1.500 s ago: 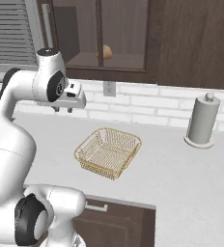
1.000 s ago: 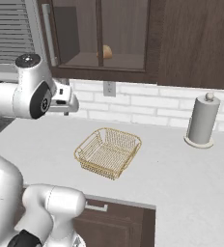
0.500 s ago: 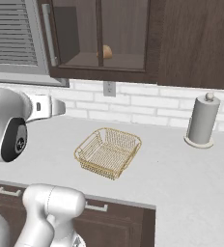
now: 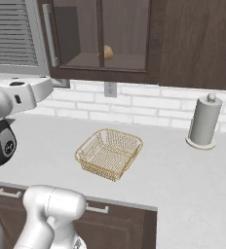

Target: Open the cabinet, pick up the bread from the cabinet and place it in the basket. Then move the basket to the dining counter.

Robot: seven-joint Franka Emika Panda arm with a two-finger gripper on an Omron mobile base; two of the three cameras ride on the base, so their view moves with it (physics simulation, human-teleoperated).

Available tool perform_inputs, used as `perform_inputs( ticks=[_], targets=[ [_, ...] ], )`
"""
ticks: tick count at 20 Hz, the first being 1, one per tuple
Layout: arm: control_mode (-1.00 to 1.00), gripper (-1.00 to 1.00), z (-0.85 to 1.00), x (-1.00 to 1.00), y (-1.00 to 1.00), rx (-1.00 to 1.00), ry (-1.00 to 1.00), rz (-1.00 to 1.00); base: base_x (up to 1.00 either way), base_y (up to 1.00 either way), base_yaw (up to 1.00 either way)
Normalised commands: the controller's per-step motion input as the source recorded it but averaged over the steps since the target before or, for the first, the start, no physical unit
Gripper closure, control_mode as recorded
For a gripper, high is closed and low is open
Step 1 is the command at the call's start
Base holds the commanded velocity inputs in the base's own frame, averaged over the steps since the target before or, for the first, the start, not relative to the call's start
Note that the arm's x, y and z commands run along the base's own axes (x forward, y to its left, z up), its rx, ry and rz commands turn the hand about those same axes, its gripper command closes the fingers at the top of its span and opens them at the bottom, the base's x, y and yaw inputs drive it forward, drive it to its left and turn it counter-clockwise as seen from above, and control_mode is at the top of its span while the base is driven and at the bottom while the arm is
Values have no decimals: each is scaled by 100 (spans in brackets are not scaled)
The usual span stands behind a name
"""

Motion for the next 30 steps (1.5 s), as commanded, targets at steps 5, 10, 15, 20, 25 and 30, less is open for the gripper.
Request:
perform_inputs(
  ticks=[5, 10, 15, 20, 25, 30],
  targets=[
    [-100, -100, 43, 19, 3, 10, -41, 0, 0, 0, 0],
    [-100, -100, 0, 92, 8, 10, -3, 15, 0, 0, 0],
    [-100, -100, -8, 99, 12, 5, 3, 15, 0, 0, 0],
    [-100, -100, -3, 59, 21, -2, 0, -2, 0, 0, 0],
    [-100, -100, -5, 76, 29, -6, 2, -7, 0, 0, 0],
    [-100, -100, -27, 68, 23, -4, 3, 0, 0, 0, 0]
  ],
)
